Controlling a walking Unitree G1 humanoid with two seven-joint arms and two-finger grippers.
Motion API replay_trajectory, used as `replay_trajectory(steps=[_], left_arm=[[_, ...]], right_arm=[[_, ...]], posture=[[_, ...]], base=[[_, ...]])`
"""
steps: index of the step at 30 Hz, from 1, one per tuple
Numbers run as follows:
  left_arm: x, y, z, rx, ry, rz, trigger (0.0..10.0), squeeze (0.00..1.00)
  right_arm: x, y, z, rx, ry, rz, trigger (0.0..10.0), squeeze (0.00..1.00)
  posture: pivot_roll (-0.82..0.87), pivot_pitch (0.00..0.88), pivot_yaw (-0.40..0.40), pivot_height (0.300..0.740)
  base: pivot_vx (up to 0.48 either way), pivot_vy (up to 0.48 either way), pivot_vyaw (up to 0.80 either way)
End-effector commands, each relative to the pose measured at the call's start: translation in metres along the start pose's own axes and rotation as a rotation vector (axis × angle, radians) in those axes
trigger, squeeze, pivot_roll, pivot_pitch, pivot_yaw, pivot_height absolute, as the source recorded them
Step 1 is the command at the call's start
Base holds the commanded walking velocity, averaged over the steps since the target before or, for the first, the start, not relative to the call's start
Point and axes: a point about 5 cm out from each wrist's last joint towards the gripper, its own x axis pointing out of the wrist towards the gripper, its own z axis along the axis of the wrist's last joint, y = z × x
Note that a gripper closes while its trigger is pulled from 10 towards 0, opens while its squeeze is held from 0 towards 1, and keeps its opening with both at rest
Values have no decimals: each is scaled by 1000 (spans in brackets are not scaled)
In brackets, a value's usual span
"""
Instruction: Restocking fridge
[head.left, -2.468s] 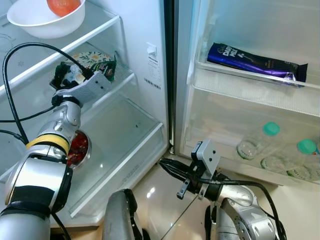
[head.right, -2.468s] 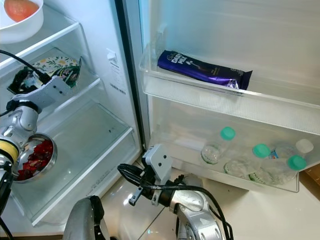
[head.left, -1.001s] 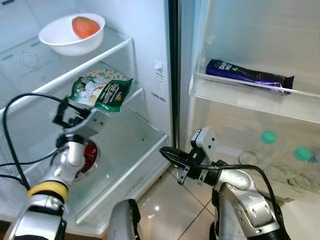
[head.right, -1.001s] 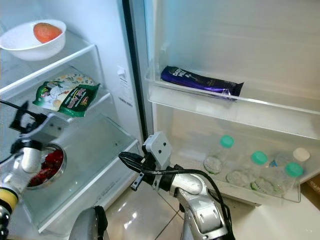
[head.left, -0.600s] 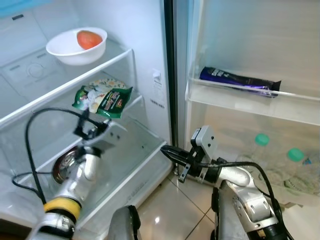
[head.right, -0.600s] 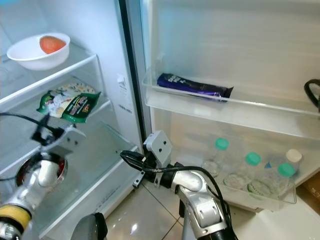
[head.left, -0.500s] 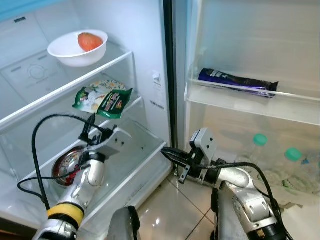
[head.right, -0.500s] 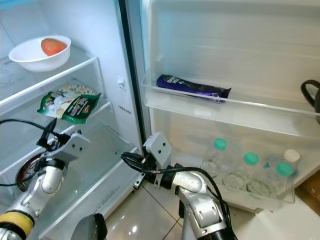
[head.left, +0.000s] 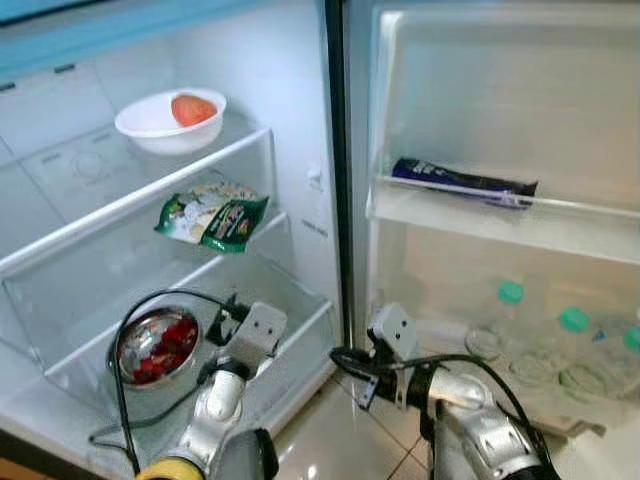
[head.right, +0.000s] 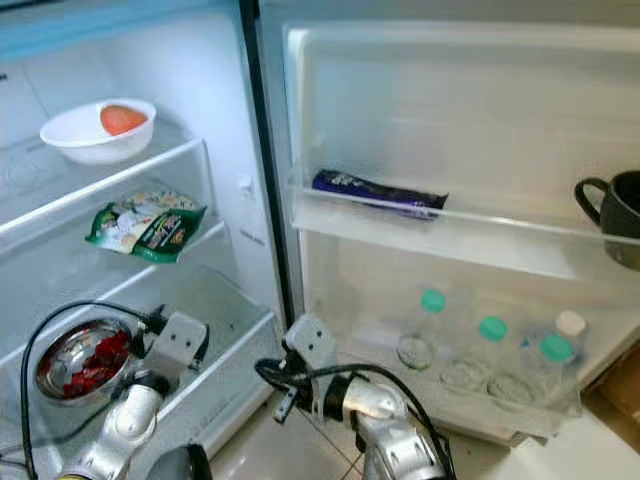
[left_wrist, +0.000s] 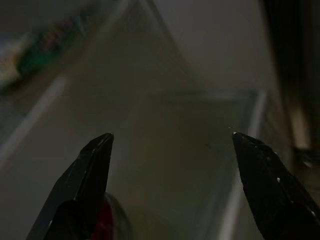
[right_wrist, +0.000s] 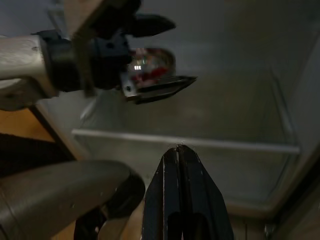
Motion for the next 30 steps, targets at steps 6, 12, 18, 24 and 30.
replay_trajectory(steps=[6,12,18,24,30], left_arm=[[-28,-17,-46,-421,222,-64,10000,0],[-41,-17,-66,-629,304,-25,10000,0],[-51,-18,-79,-674,364,-21,10000,0],[-69,-20,-96,-720,451,-18,10000,0],[-78,-19,-104,-783,480,-3,10000,0]], right_arm=[[-9,-8,-25,79,30,-61,10000,0],[-19,-16,-40,125,64,-118,10000,0],[-30,-25,-55,161,112,-179,10000,0],[-47,-32,-74,213,181,-252,10000,0],[-65,-33,-94,257,271,-325,10000,0]], posture=[[-104,13,75,529],[-101,0,64,557],[-99,0,57,581],[-98,0,52,601],[-98,0,43,615]], base=[[0,0,0],[0,0,0],[0,0,0],[0,0,0],[0,0,0]])
